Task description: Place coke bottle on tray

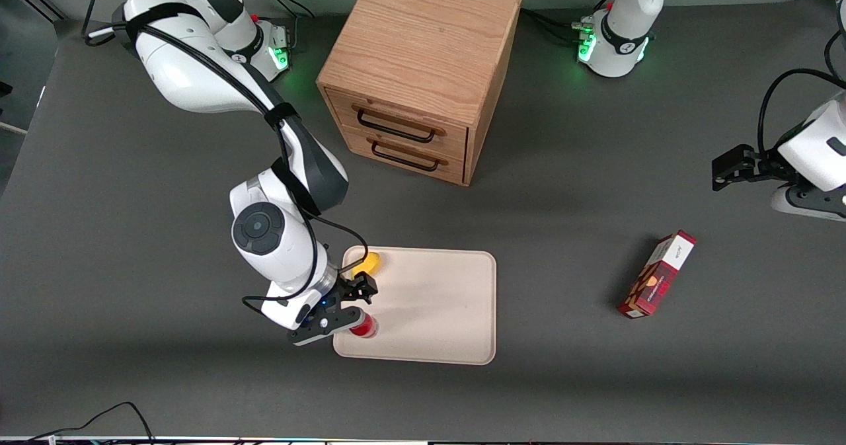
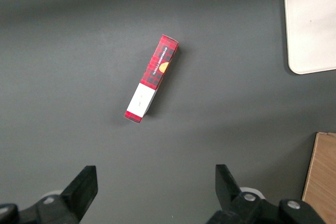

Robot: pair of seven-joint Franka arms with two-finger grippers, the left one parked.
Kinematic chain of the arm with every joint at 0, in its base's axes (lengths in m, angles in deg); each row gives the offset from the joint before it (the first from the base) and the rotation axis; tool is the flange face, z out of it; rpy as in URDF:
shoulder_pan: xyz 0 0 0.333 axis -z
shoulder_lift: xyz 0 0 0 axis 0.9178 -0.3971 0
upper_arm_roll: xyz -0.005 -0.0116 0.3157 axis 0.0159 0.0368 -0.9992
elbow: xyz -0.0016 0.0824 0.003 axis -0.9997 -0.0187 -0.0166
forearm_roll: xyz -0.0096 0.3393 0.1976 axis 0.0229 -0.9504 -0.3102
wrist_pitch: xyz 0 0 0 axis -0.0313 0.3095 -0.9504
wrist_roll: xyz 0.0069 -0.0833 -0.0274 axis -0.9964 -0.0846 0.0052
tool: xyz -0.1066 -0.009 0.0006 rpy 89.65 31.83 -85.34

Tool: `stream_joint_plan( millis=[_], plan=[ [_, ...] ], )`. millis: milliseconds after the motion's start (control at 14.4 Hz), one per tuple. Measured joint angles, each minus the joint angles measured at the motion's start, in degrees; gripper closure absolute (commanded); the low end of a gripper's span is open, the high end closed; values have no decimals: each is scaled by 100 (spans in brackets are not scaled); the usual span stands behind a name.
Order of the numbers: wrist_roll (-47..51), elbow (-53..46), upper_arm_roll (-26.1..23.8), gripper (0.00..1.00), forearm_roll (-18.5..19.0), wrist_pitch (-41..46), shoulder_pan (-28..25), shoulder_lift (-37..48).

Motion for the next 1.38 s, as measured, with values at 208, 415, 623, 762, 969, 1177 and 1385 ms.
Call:
stream_joint_plan(
  millis=[208, 415, 623, 762, 969, 1177, 1385],
  plan=[
    [18, 415, 0, 0, 0, 278, 44, 621],
    [31, 1512, -20, 0, -2, 685, 395, 1874],
    [25, 2493, -72, 0, -185, 1277, 945, 3088],
    [-245, 2867, -85, 0, -508, 1665, 1448, 3663],
    [-713, 3071, -82, 0, -719, 2271, 2232, 4271],
    [-749, 3151, -86, 0, -837, 2637, 2652, 4619],
    [-749, 3205, -87, 0, -895, 2698, 2741, 4685]
  ],
)
